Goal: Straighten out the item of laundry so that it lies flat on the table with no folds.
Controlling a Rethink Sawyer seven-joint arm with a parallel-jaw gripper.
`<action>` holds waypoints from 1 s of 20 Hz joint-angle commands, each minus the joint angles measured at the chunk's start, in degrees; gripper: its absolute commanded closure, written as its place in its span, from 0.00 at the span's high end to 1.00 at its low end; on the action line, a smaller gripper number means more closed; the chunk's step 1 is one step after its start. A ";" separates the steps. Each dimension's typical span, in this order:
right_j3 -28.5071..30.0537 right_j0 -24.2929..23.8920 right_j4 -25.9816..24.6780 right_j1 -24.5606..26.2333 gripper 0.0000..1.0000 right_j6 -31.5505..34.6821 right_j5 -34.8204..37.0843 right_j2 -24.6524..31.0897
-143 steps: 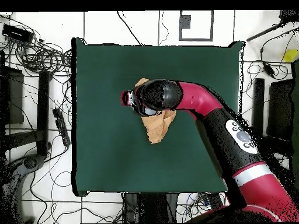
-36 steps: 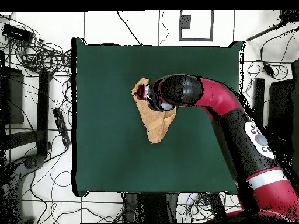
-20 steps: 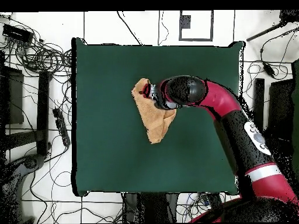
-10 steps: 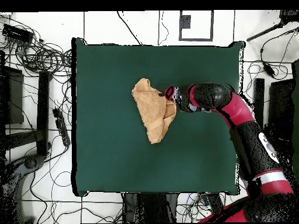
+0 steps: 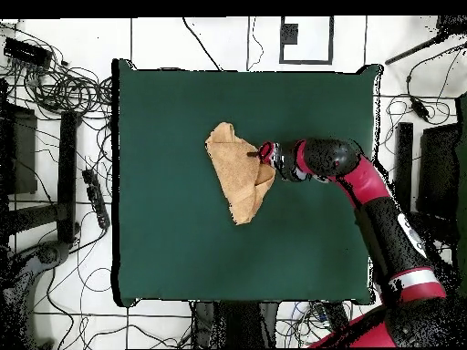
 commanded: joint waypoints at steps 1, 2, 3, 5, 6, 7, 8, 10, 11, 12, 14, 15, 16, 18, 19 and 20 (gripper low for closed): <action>5.78 2.05 -4.50 1.12 1.00 -14.32 -2.19 3.57; 6.34 1.90 -4.60 0.99 1.00 -13.86 -2.82 3.66; 6.84 1.78 -4.73 0.84 1.00 -13.49 -3.44 3.74; 7.62 1.63 -4.83 0.49 1.00 -12.89 -3.73 3.77; 7.83 1.64 -4.95 0.34 1.00 -12.66 -3.86 3.82; 8.05 1.59 -5.05 0.22 1.00 -12.38 -4.08 3.92; 8.25 1.55 -5.21 0.07 1.00 -12.05 -4.35 4.04; 8.29 1.48 -5.56 0.03 1.00 -11.80 -4.51 4.43; 7.75 1.47 -5.66 0.29 1.00 -12.08 -4.28 4.63; 6.87 1.47 -5.52 0.71 1.00 -12.56 -3.58 4.81; 4.76 1.50 -5.06 1.39 1.00 -13.79 -1.67 5.11; 3.92 1.33 -4.91 1.71 1.00 -14.52 -1.22 5.39; 3.30 1.13 -4.80 1.97 1.00 -15.12 -0.91 5.64; 1.74 1.09 -4.47 2.72 1.00 -16.07 0.56 5.78; 1.37 1.13 -4.40 2.98 1.00 -16.21 0.95 5.83; 1.29 1.16 -4.30 3.07 1.00 -15.79 0.85 5.96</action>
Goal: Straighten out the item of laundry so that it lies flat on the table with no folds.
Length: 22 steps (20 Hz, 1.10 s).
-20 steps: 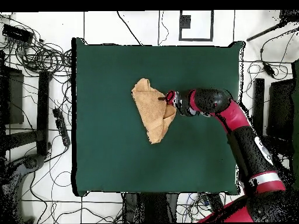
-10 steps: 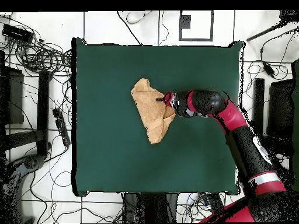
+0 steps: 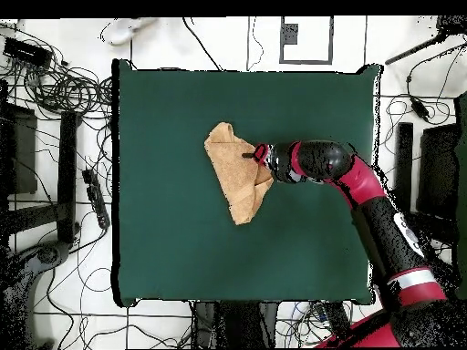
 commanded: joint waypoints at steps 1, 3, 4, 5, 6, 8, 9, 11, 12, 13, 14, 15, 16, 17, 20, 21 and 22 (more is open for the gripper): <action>-0.33 2.18 -1.25 2.73 1.00 -15.14 2.01 3.63; 0.68 2.32 -1.47 2.20 1.00 -13.58 1.29 3.74; 1.44 2.29 -1.83 1.95 1.00 -13.12 0.84 3.75; 2.06 2.20 -2.14 1.86 1.00 -12.67 0.10 3.79; 2.87 2.02 -2.48 1.75 1.00 -12.28 -0.60 3.80; 3.35 1.96 -2.94 1.81 1.00 -12.24 -0.77 3.79; 3.54 1.92 -3.23 1.72 1.00 -12.54 -0.62 3.82; 3.33 2.25 -3.57 1.51 1.00 -12.89 0.29 3.64; 2.90 2.77 -3.66 1.20 1.00 -12.57 1.02 3.21; 2.47 3.29 -3.75 0.89 1.00 -12.25 1.76 2.78; 2.22 3.57 -3.88 0.71 1.00 -11.97 1.65 2.63; 2.44 3.47 -3.96 0.68 1.00 -11.81 1.03 2.75; 2.67 3.37 -4.04 0.63 1.00 -11.53 0.47 2.81; 2.74 3.38 -4.27 0.57 1.00 -11.67 0.27 2.85; 3.06 3.22 -4.45 0.58 1.00 -11.59 -0.31 2.98; 3.03 3.17 -4.58 0.64 1.00 -11.87 -0.38 3.10; 2.99 3.15 -4.60 0.68 1.00 -12.04 -0.27 3.14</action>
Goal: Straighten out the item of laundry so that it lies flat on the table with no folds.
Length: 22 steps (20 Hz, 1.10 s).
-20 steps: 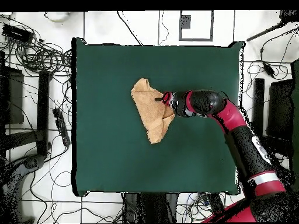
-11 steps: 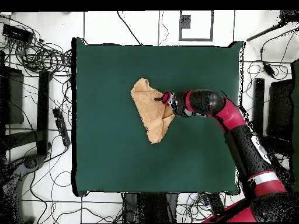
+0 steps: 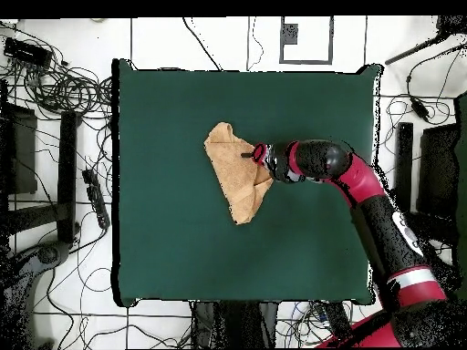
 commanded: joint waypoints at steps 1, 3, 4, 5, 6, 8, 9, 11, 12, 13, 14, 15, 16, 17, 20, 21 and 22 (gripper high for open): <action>3.19 3.20 -2.58 0.63 1.00 -12.10 -0.39 2.13; 3.26 3.11 -2.55 0.73 1.00 -11.94 -0.42 2.24; 3.40 2.99 -2.56 0.76 1.00 -11.71 -0.77 2.33; 3.46 2.93 -2.65 0.78 1.00 -11.69 -0.87 2.40; 3.44 2.92 -2.81 0.80 1.00 -11.90 -0.73 2.45; 3.32 2.97 -3.02 0.81 1.00 -12.10 -0.35 2.51; 3.25 3.00 -3.10 0.80 1.00 -12.13 -0.22 2.54; 3.25 2.94 -3.30 0.82 1.00 -12.41 -0.13 2.67; 3.11 3.00 -3.38 0.84 1.00 -12.72 0.23 2.67; 2.48 3.37 -3.53 0.87 1.00 -13.67 1.68 2.45; 1.62 3.88 -3.83 0.87 1.00 -15.12 3.65 2.16; 1.11 4.10 -3.85 0.98 1.00 -15.76 4.42 2.17; 0.78 4.26 -3.93 0.99 1.00 -16.27 5.00 2.18; 1.53 3.83 -3.89 0.98 1.00 -15.37 3.31 2.45; 1.96 3.65 -3.93 0.99 1.00 -14.68 2.37 2.53; 2.00 3.58 -4.01 1.03 1.00 -14.84 2.30 2.58; 2.18 3.45 -4.00 1.02 1.00 -14.73 2.14 2.63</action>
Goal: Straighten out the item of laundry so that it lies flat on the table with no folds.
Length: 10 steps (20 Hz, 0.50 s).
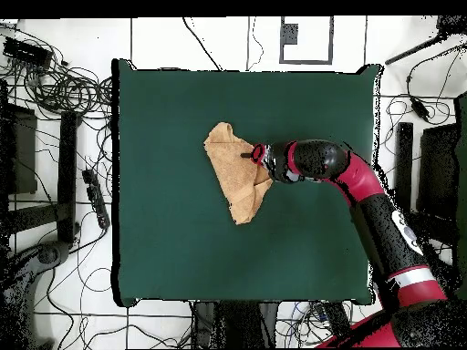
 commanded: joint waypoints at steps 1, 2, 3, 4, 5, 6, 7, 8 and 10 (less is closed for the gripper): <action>2.14 3.39 -2.47 1.13 1.00 -14.71 2.16 2.10; 2.06 3.43 -2.42 1.12 1.00 -14.63 2.31 2.06; 2.04 3.45 -2.34 1.11 1.00 -14.46 2.34 2.05; 2.09 3.43 -2.29 1.11 1.00 -14.25 2.23 2.04; 2.17 3.38 -2.33 1.12 1.00 -14.21 2.06 2.07; 2.30 3.32 -2.36 1.12 1.00 -14.08 1.76 2.11; 2.38 3.27 -2.42 1.12 1.00 -14.07 1.60 2.14; 2.46 3.21 -2.53 1.11 1.00 -14.05 1.33 2.21; 2.46 3.21 -2.82 1.04 1.00 -14.42 1.13 2.31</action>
